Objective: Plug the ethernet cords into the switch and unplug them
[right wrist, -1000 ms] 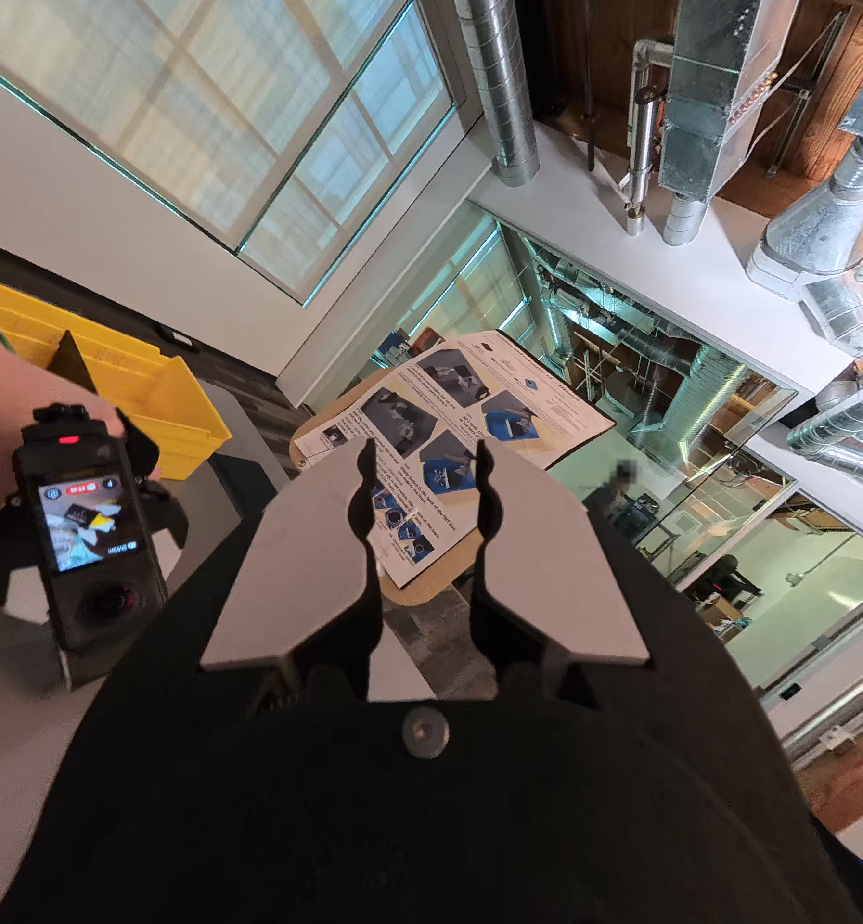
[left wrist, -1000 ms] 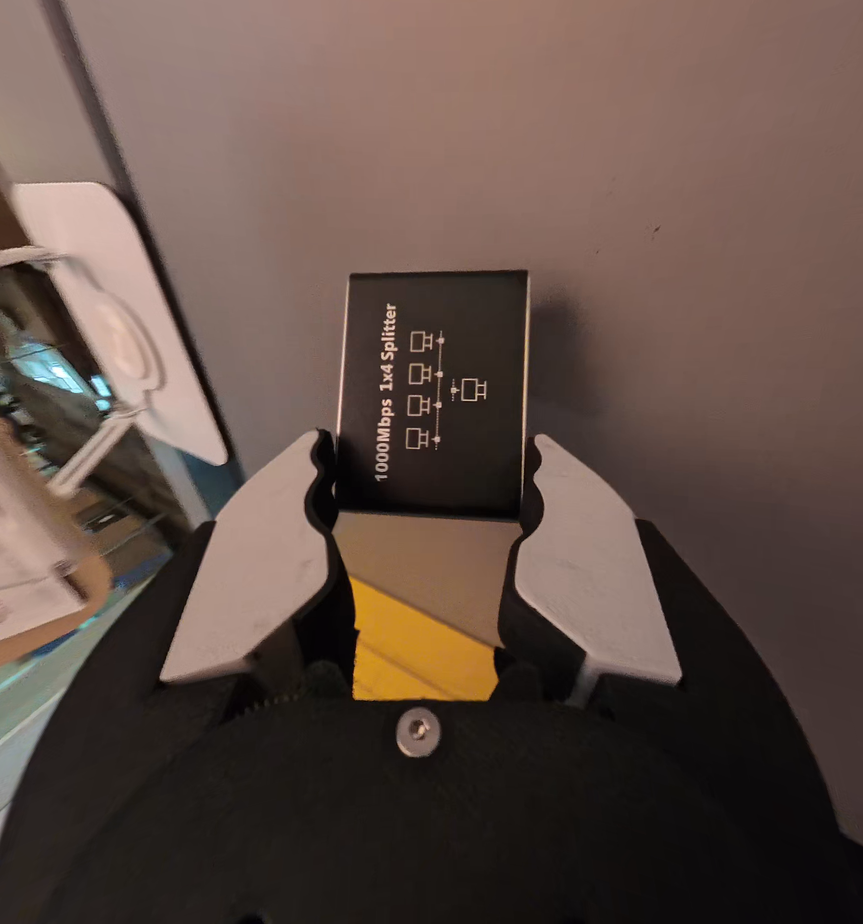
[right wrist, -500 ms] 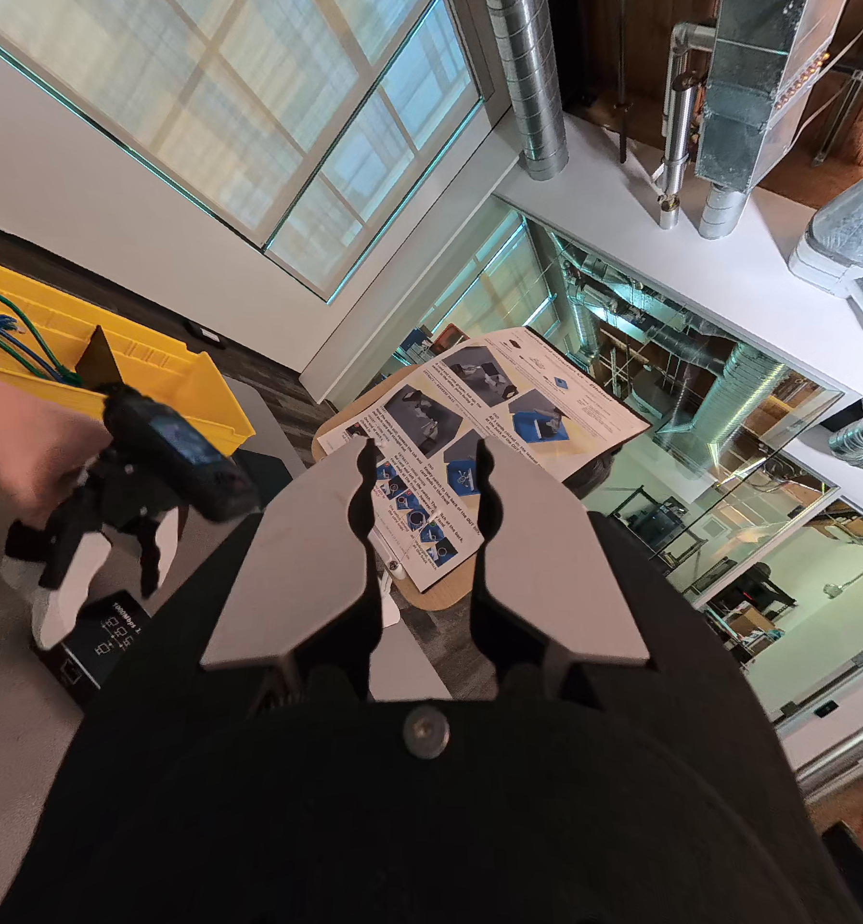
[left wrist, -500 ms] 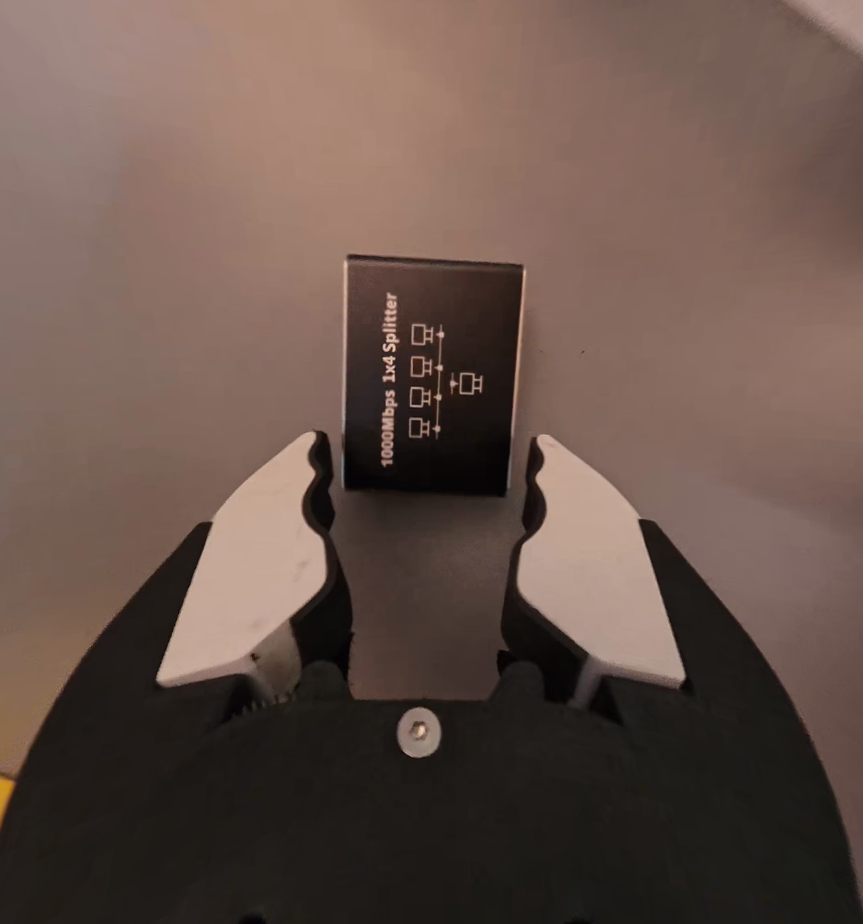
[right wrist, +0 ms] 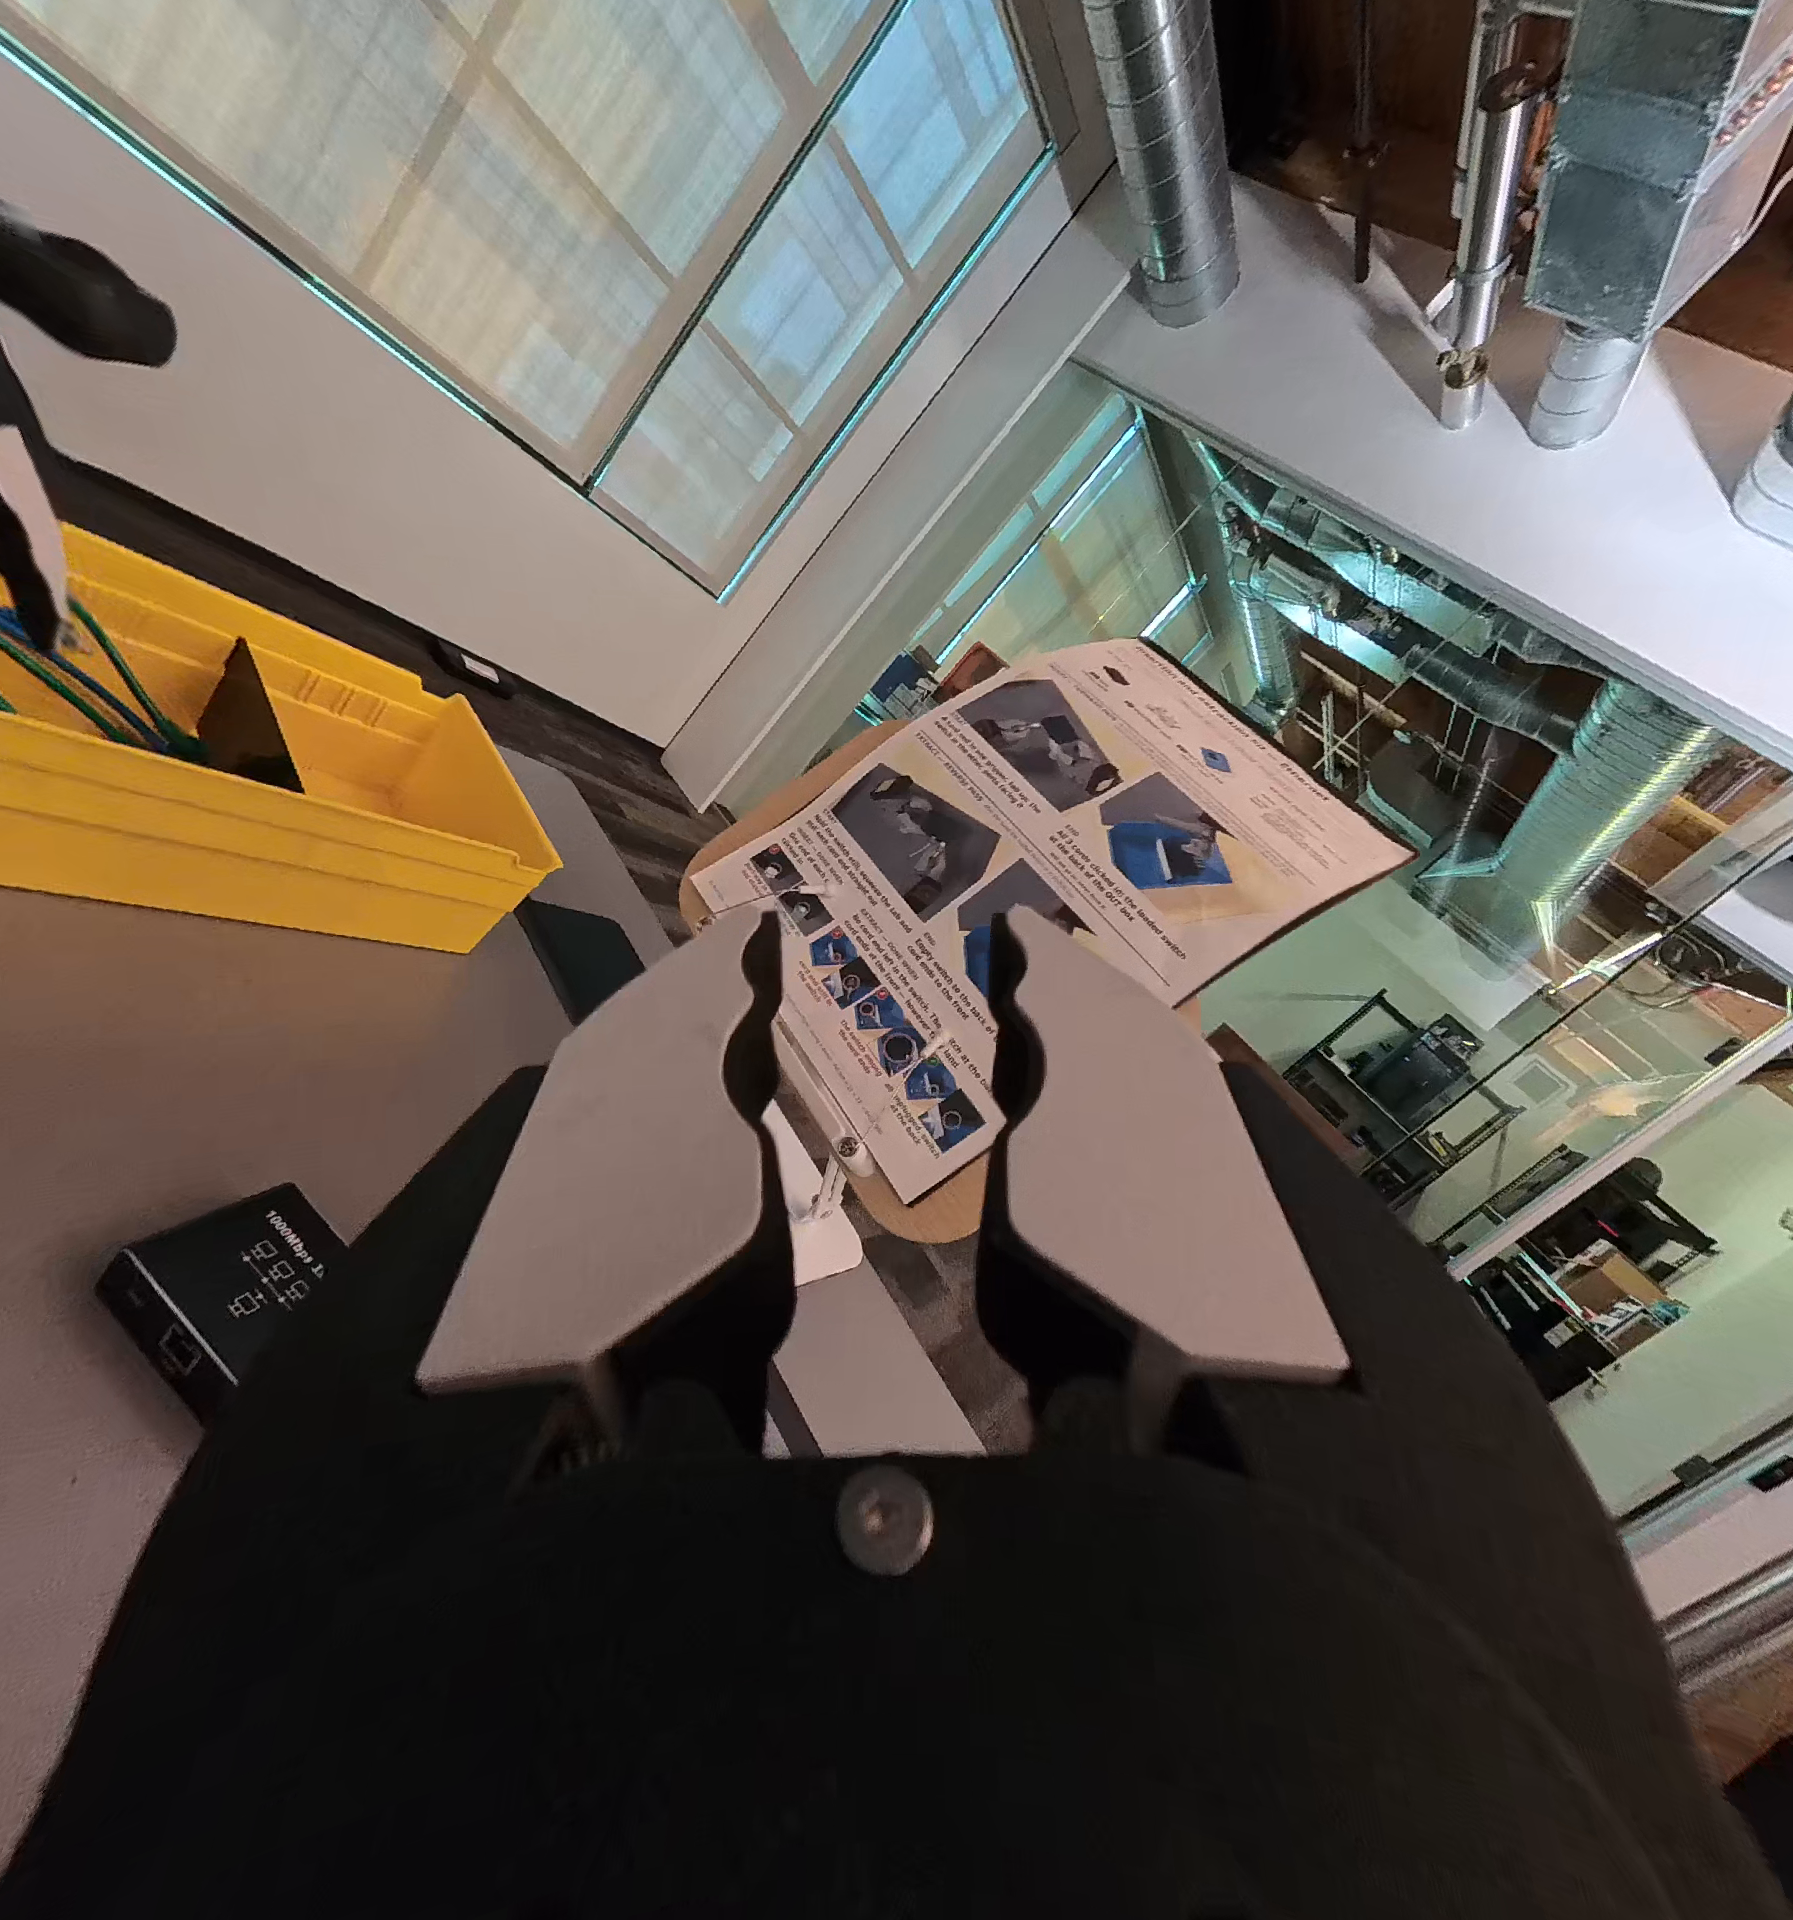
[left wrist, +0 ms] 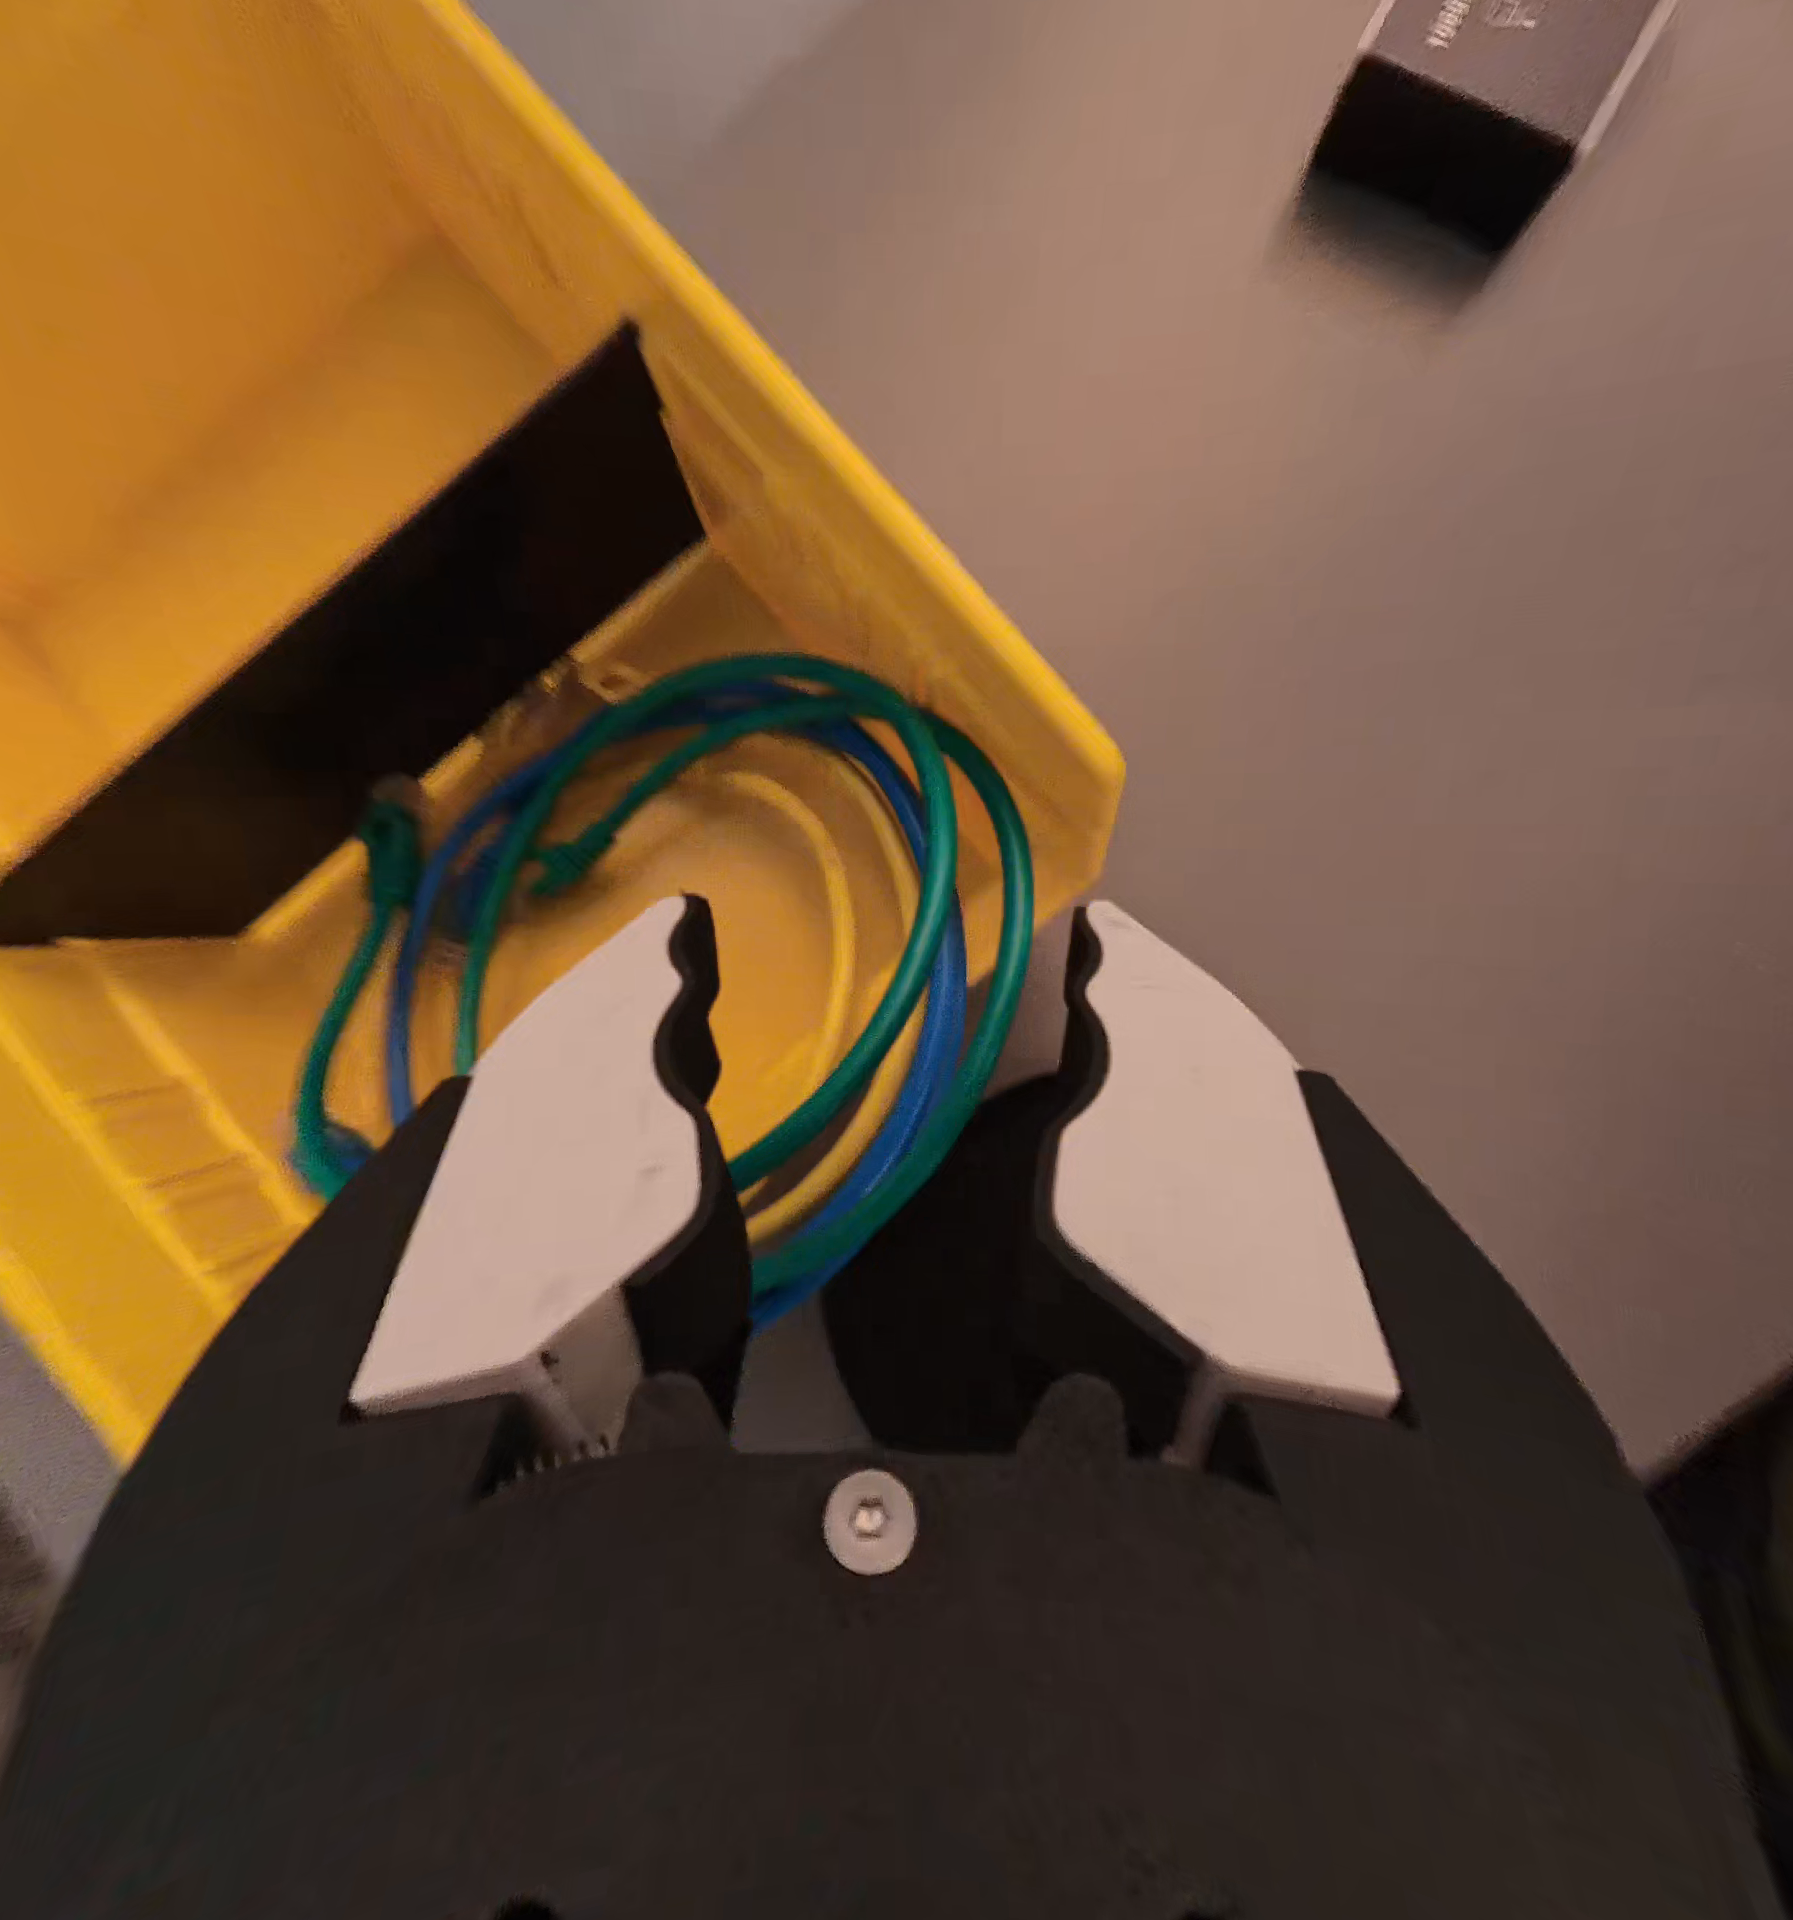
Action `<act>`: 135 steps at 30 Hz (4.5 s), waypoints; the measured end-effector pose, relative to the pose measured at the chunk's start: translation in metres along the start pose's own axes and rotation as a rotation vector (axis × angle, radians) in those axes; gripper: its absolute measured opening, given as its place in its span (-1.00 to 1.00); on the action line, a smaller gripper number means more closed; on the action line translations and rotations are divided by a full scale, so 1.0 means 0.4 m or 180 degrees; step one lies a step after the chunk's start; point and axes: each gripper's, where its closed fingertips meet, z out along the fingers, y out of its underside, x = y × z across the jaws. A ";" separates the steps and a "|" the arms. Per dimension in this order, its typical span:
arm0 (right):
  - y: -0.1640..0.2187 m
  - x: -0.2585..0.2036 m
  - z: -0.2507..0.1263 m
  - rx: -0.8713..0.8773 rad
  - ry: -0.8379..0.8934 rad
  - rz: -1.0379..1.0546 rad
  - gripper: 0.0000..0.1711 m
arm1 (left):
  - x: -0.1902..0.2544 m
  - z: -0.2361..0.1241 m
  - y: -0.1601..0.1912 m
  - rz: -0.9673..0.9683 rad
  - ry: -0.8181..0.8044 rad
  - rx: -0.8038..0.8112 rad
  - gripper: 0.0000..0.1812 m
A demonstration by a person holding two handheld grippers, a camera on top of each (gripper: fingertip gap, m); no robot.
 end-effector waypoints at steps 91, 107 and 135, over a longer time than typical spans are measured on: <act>0.130 -0.346 0.287 -0.0928 -0.1021 0.1458 -0.90 | 0.622 -0.157 -0.403 0.0565 0.0628 0.1747 -0.77; -0.113 -0.309 0.148 0.1188 -0.2095 0.1797 -0.92 | 0.424 -0.281 -0.418 -0.0039 0.0225 0.3110 -0.47; -0.092 -0.431 0.141 0.0593 -0.2913 0.1850 -0.61 | 0.497 -0.165 -0.468 0.0354 0.1351 0.3095 -0.86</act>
